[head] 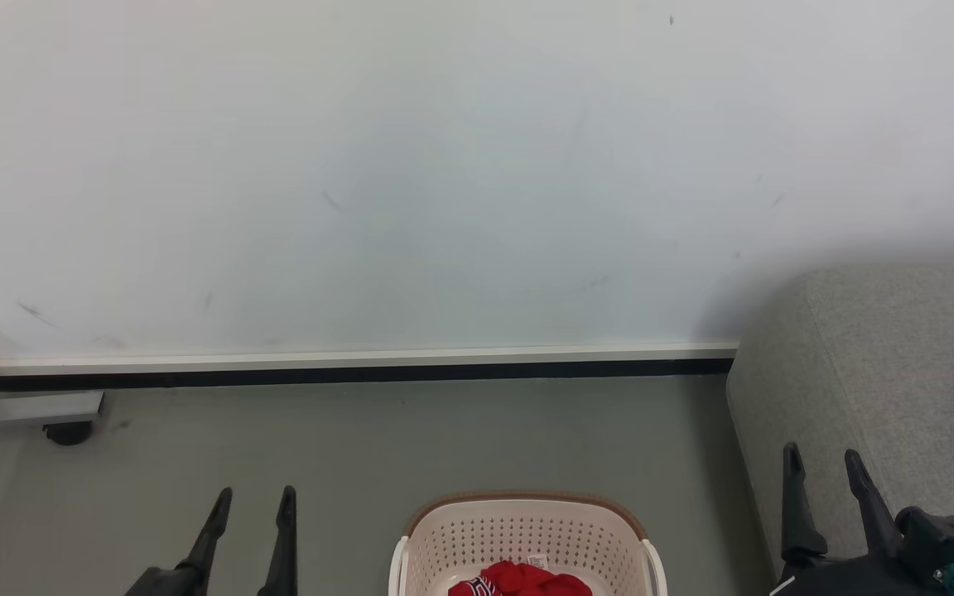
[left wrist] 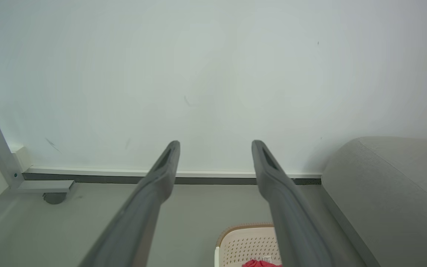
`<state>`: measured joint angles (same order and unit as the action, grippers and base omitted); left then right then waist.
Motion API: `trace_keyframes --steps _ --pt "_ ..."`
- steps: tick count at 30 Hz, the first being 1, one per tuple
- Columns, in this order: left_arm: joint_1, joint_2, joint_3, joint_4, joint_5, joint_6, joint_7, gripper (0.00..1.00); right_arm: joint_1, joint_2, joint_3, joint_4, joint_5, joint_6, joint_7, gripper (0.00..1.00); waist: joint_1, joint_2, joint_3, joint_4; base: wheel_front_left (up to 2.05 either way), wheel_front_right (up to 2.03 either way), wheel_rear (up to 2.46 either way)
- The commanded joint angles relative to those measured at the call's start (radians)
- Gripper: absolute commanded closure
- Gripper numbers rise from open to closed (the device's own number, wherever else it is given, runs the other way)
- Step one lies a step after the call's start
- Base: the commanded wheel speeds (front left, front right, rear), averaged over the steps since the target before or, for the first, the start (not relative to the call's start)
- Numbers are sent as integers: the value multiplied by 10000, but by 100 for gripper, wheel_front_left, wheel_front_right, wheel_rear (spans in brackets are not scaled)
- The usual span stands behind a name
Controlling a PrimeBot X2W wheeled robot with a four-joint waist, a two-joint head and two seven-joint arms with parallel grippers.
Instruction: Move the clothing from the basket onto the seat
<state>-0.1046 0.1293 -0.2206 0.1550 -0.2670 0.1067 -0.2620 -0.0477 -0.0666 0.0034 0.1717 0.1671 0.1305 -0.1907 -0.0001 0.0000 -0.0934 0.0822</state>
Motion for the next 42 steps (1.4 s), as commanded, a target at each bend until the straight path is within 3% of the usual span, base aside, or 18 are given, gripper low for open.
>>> trace_keyframes --steps 1,10,19,42 --pt "165 31 68 -23 8 -22 -45 0 138 30 -3 -70 -54 4 -82 0 1 0 -131 115 0 0 0" --pt "1041 82 1361 -250 343 -552 -45 0 630 161 632 152 1 4 -481 0 1 0 -117 -246 0 0 0" --pt "1466 -67 1794 -120 696 -1217 -46 0 707 167 1421 697 180 4 -387 0 1 0 -106 -364 0 0 0" --pt "1274 -614 2281 245 1119 -1771 -46 0 465 169 1591 660 162 4 -550 0 1 0 53 -581 0 0 0"
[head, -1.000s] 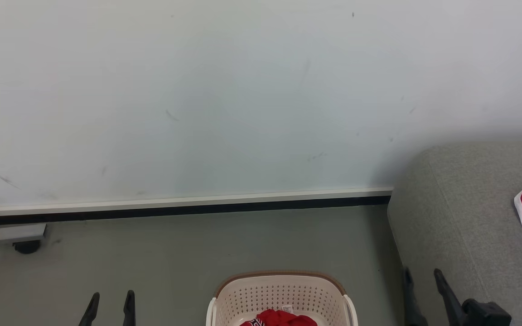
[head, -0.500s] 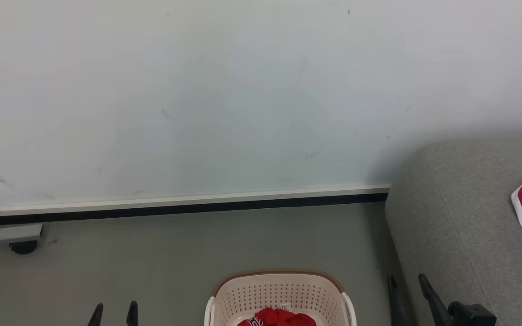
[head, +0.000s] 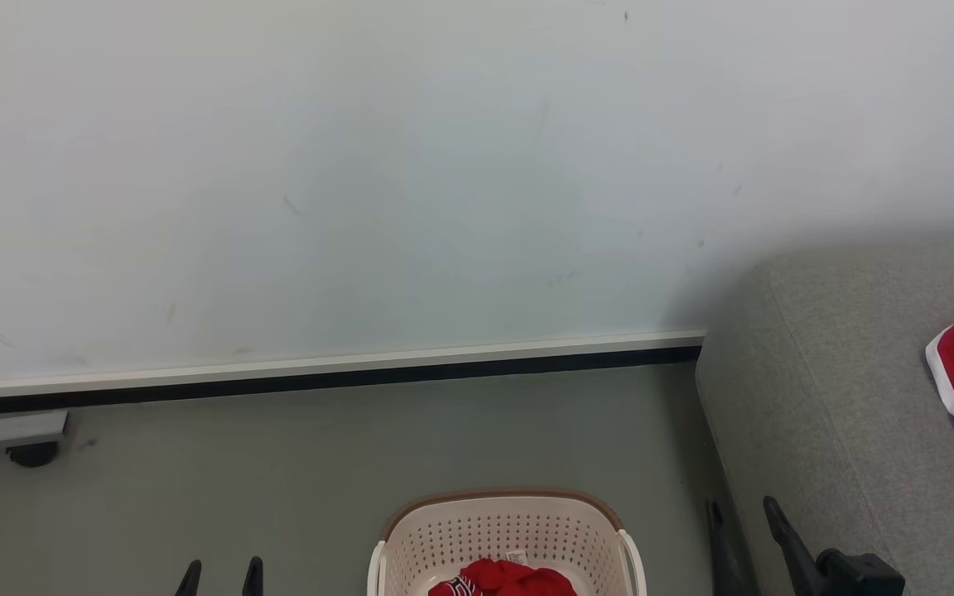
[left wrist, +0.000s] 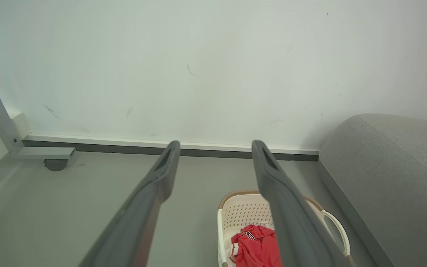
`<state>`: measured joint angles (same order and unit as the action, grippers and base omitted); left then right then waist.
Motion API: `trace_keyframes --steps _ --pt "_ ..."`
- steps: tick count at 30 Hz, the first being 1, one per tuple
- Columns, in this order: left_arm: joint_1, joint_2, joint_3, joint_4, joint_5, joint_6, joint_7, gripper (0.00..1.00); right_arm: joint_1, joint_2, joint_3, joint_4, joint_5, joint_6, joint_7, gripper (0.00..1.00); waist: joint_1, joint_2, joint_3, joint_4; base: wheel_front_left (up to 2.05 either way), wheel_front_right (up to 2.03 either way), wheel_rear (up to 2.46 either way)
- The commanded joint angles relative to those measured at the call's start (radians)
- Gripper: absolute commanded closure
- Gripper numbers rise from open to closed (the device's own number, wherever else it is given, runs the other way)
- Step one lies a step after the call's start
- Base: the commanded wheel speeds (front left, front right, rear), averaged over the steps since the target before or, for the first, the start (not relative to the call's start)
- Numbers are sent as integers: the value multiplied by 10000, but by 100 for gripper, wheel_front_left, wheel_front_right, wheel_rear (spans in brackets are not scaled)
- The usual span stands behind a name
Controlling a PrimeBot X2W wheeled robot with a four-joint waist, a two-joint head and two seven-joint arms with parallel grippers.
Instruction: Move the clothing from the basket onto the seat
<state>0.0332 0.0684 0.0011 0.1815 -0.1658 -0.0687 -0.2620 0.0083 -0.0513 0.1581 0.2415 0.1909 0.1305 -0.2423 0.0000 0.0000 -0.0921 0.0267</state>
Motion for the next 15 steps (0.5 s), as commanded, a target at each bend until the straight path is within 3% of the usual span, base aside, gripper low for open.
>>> trace_keyframes --steps 1,10,15 --pt "-105 -4 65 -19 107 -17 -46 0 -95 15 43 -38 -76 4 -34 0 0 0 40 -26 0 0 0" --pt "-313 -76 -20 74 189 -186 -46 0 -181 15 102 -213 -181 4 8 0 0 0 384 -332 0 0 0" --pt "-520 -118 -312 307 273 -287 -45 0 -286 14 178 -401 -269 4 85 0 0 0 806 -995 0 0 0"
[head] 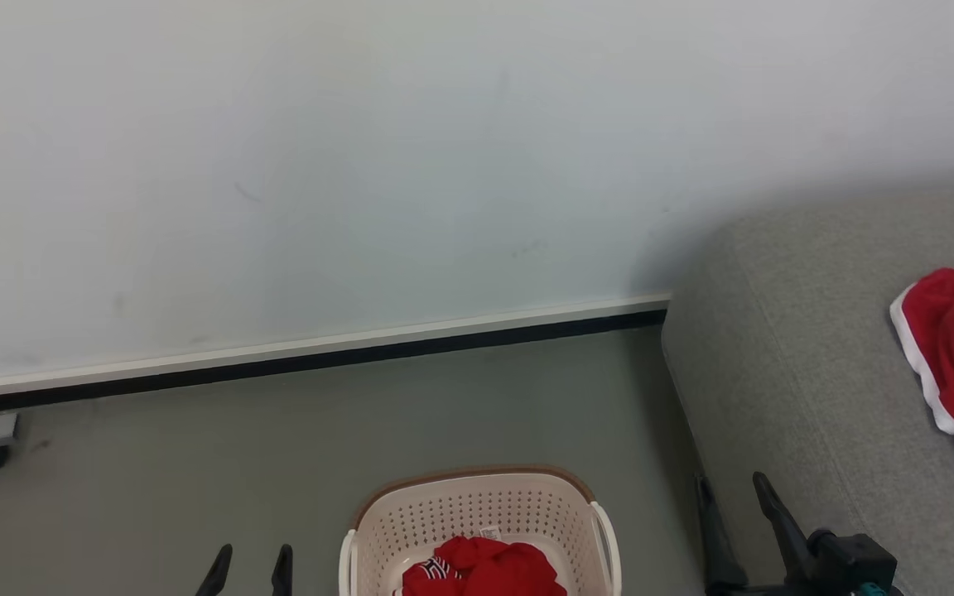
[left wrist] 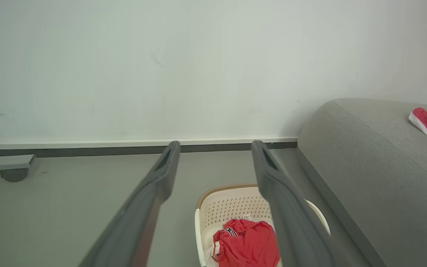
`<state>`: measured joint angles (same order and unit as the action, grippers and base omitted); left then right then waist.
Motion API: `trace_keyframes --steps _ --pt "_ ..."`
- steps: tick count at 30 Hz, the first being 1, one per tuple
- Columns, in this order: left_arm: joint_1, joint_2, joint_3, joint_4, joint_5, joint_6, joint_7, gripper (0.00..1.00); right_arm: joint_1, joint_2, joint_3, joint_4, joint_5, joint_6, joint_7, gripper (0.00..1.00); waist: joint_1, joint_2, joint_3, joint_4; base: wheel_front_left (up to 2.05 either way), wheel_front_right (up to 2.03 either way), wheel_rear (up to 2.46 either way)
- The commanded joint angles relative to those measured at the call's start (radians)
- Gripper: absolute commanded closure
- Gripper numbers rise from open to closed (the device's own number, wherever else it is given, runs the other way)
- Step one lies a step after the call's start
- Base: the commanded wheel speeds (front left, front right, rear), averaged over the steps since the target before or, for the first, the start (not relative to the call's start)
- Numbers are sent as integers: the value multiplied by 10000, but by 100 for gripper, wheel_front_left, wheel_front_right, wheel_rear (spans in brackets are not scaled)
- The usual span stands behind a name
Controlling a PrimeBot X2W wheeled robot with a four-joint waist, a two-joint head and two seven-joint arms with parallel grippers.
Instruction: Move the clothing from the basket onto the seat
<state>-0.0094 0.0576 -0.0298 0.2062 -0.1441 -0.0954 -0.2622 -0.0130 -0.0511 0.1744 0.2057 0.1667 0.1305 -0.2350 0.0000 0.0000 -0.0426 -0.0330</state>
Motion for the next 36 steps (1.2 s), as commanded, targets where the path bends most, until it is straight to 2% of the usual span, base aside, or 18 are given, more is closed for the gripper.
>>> trace_keyframes --steps 1,6,10,17,21,26,30,36 --pt "-167 -8 -43 132 59 -40 -43 0 -118 12 66 -91 -49 4 18 0 0 0 418 -590 0 0 0" --pt "-738 -37 -385 808 10 -117 -43 0 -324 11 211 -341 -91 4 56 0 0 0 1305 -1646 0 0 0" --pt "-1590 -16 -667 1923 81 -155 -25 0 -561 14 236 -502 -46 3 -30 0 0 0 2197 -2441 0 0 0" --pt "-3808 359 -931 4222 537 89 1259 0 -1042 20 467 -773 389 4 -217 0 0 0 4095 -3574 0 0 0" --pt "-5128 636 -1399 5210 978 7 2009 0 -1196 25 645 -889 647 4 -288 0 0 0 5161 -3852 0 0 0" --pt "-6666 618 -2003 6201 1484 -64 2859 0 -1311 28 679 -1252 997 4 -305 0 0 0 6258 -3838 0 0 0" --pt "-7544 709 -2402 6764 1970 174 3451 0 -1439 26 797 -1615 1129 4 -305 0 0 0 6920 -3767 0 0 0" --pt "-8944 770 -2969 7754 2780 845 4369 0 -1539 25 1002 -2159 1332 4 -292 0 0 0 7922 -3680 0 0 0"
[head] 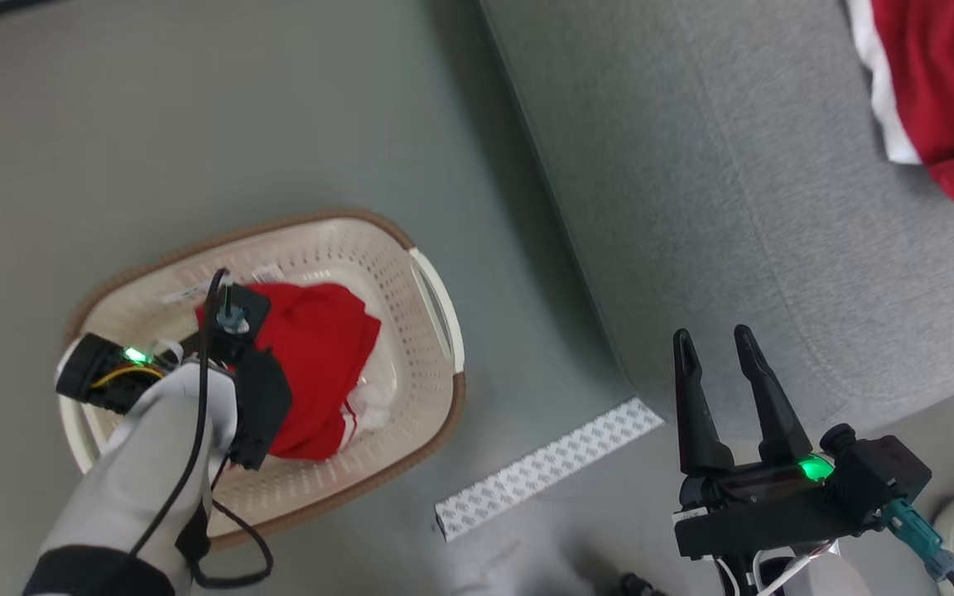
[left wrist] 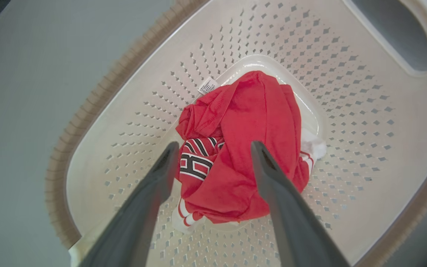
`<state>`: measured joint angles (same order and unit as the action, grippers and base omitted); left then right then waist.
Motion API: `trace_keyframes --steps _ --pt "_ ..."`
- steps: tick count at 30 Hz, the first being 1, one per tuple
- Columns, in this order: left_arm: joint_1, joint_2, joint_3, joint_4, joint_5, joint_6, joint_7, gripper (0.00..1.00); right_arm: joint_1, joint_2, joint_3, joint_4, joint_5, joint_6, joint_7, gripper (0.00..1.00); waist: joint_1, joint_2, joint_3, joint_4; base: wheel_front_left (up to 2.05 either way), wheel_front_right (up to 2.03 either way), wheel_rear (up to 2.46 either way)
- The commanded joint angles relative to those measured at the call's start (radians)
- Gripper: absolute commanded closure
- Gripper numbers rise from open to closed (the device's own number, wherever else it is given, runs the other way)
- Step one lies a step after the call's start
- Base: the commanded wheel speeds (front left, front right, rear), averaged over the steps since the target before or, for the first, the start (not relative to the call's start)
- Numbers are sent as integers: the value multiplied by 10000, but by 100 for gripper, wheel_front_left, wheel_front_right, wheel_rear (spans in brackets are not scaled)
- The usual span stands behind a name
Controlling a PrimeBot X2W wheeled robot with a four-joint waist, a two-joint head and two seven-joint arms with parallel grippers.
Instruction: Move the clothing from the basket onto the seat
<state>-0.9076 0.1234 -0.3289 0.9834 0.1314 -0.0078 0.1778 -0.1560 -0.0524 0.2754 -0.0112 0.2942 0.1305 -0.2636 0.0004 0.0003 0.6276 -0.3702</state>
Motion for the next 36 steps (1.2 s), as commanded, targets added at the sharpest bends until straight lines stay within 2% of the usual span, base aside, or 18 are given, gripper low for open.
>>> trace_keyframes --steps 1,7,12,19,24,25,26,27,34,36 --pt "-148 113 19 116 54 99 93 0 -121 37 23 -54 84 4 -5 0 -4 -3 1366 -302 0 0 0" --pt "-841 126 71 922 124 812 491 0 -72 37 171 -277 211 3 -6 0 -4 -3 1954 -222 0 0 0" --pt "-1175 303 -150 1439 318 1225 635 0 -14 34 348 -401 349 4 -5 0 -4 -3 2202 -227 0 0 0" --pt "-1601 602 -967 1989 1066 1478 708 0 184 34 662 -612 416 4 -7 0 -4 -3 2500 -379 0 0 0" --pt "-1706 540 -1408 2296 1356 1394 678 0 415 33 741 -693 457 4 -8 0 -4 -3 2575 -380 0 0 0" --pt "-1708 526 -1447 2336 1344 1356 646 14 444 33 747 -708 468 4 -6 0 -4 -3 2594 -372 0 0 0" --pt "-1694 512 -1464 2380 1304 1320 611 76 480 33 750 -743 473 4 -6 0 -4 -3 2611 -365 0 0 0" --pt "-1674 496 -1472 2411 1257 1255 565 100 518 33 762 -760 484 4 -6 0 -4 -3 2623 -362 0 0 0" --pt "-1813 472 -1464 2567 922 1036 103 100 226 33 840 -674 498 4 -6 0 -4 -3 2443 -417 0 0 0" --pt "-1742 311 -1412 2581 750 981 -44 100 183 31 798 -594 427 4 -6 0 -4 -3 2274 -348 0 0 0"
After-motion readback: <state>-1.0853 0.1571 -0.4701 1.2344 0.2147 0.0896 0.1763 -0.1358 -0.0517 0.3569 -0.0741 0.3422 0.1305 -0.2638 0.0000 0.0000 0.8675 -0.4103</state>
